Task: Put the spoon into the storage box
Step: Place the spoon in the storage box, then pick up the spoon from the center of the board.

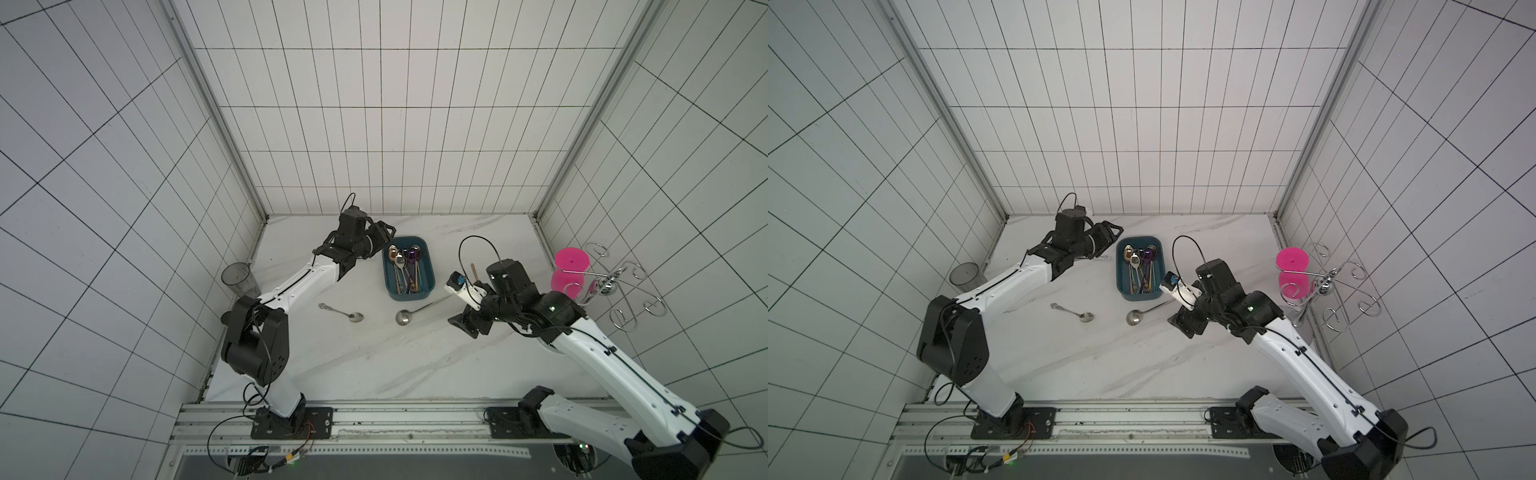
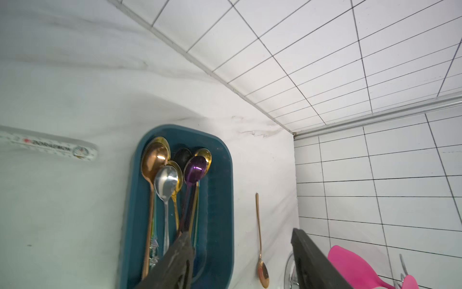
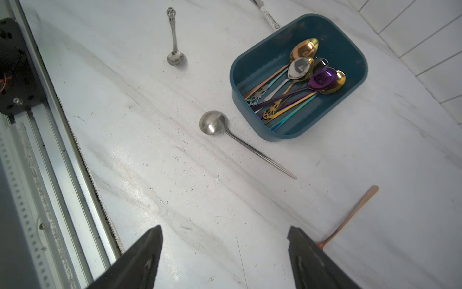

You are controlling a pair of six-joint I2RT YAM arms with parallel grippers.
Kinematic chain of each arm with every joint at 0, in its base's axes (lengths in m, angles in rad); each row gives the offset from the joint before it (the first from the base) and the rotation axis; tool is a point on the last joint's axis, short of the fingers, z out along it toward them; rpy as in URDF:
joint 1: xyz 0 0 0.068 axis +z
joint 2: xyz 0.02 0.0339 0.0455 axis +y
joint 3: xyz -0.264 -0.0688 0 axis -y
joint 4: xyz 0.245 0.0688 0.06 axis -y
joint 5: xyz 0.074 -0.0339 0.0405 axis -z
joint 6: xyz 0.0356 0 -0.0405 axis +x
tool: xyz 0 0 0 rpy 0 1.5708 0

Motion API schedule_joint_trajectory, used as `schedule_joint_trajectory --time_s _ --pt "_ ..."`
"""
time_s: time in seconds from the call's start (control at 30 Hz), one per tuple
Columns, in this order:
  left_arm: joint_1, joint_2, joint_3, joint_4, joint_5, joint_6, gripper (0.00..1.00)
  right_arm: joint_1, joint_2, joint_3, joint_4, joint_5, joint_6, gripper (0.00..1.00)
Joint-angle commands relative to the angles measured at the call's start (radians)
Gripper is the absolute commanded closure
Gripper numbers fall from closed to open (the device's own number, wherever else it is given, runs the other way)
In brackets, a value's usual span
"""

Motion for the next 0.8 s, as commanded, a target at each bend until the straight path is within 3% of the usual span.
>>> schedule_joint_trajectory --time_s 0.0,0.1,0.27,0.4,0.63,0.77 --pt "0.073 -0.068 -0.032 0.010 0.021 0.147 0.27 0.063 0.059 0.027 0.034 0.043 -0.172 0.20" --pt "0.148 -0.144 -0.053 0.022 0.049 0.244 0.19 0.109 0.140 0.038 0.076 0.095 -0.241 0.20" --pt "0.227 -0.223 -0.056 -0.037 0.045 0.508 0.14 0.164 0.288 0.057 0.134 0.144 -0.334 0.21" --pt "0.290 -0.288 -0.085 -0.095 0.047 0.638 0.13 0.183 0.400 0.056 0.220 0.223 -0.384 0.26" --pt "0.411 -0.372 -0.184 -0.094 0.081 0.622 0.13 0.192 0.552 0.051 0.367 0.232 -0.431 0.28" --pt "0.426 -0.388 -0.212 -0.068 0.101 0.599 0.13 0.194 0.645 0.097 0.374 0.225 -0.439 0.30"
